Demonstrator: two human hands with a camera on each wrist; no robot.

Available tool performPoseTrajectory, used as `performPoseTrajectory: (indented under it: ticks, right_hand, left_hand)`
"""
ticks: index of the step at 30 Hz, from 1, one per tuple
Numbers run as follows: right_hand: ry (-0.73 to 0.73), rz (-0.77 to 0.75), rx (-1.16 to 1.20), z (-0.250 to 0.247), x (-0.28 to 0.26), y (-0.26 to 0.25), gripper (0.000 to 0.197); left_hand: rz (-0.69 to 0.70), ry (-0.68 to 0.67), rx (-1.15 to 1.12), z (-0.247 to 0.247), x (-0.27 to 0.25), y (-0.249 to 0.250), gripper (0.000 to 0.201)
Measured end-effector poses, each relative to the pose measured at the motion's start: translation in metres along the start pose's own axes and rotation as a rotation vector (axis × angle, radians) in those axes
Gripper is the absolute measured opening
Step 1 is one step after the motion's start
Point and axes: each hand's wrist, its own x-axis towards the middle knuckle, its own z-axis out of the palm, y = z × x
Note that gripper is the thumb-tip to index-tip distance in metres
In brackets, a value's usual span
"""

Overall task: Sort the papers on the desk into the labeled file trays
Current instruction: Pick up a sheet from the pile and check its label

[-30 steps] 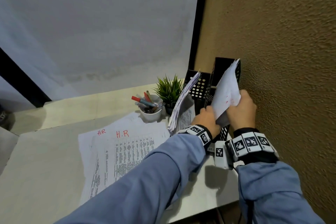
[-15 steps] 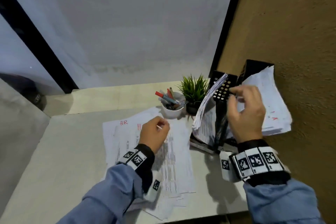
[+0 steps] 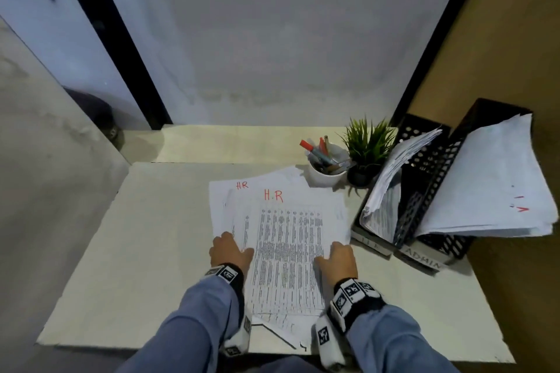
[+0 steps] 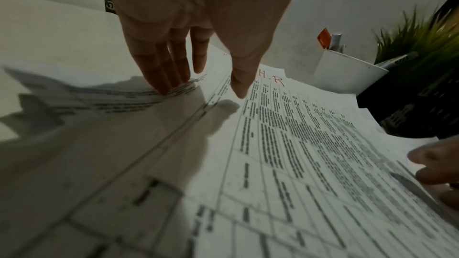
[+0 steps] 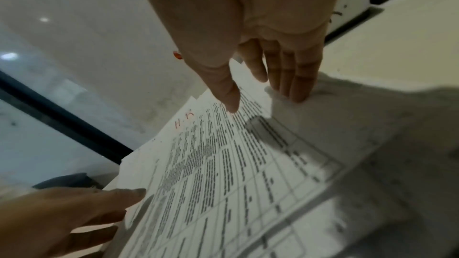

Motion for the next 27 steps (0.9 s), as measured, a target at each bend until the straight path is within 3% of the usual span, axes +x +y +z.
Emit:
performPoseTrajectory:
  ticks: [1,3,6,10,14,17,19,21,25,27]
  right_hand:
    - [0.005,0.039,0.01,0.005,0.003,0.002,0.036]
    - [0.003,0.077,0.04,0.011,0.004,0.0,0.051]
    - [-0.008,0.107,0.144,0.015,0.003,0.001,0.057]
    - [0.081,0.108,0.14,0.011,0.004,0.002,0.061]
    - [0.131,0.082,0.352,0.004,0.008,0.003,0.073]
    - [0.096,0.1,0.675,0.003,0.016,0.002,0.059]
    - [0.081,0.069,0.769,-0.001,0.018,-0.001,0.026]
    - [0.093,0.038,0.8,-0.004,0.019,-0.001,0.041]
    - [0.079,0.085,0.825,-0.016,0.011,-0.001,0.009]
    - [0.089,0.155,0.843,-0.027,0.004,0.0,0.019]
  left_hand:
    - [-0.003,-0.023,-0.017,0.001,-0.001,0.0,0.064]
    - [-0.009,-0.063,-0.065,0.004,-0.002,-0.001,0.065]
    - [0.017,-0.056,-0.181,0.009,-0.004,-0.006,0.051]
    - [0.11,-0.069,-0.406,0.014,-0.003,-0.019,0.016]
    - [0.093,-0.115,-0.612,0.013,0.0,-0.033,0.025]
    - [0.039,-0.182,-0.752,0.009,0.003,-0.037,0.027]
    - [0.012,-0.209,-0.801,0.005,0.005,-0.039,0.027]
    - [-0.007,-0.214,-0.831,0.002,0.004,-0.039,0.026]
    - [0.02,-0.125,-0.741,-0.004,0.007,-0.033,0.02]
    - [-0.004,-0.08,-0.725,-0.01,0.011,-0.031,0.019]
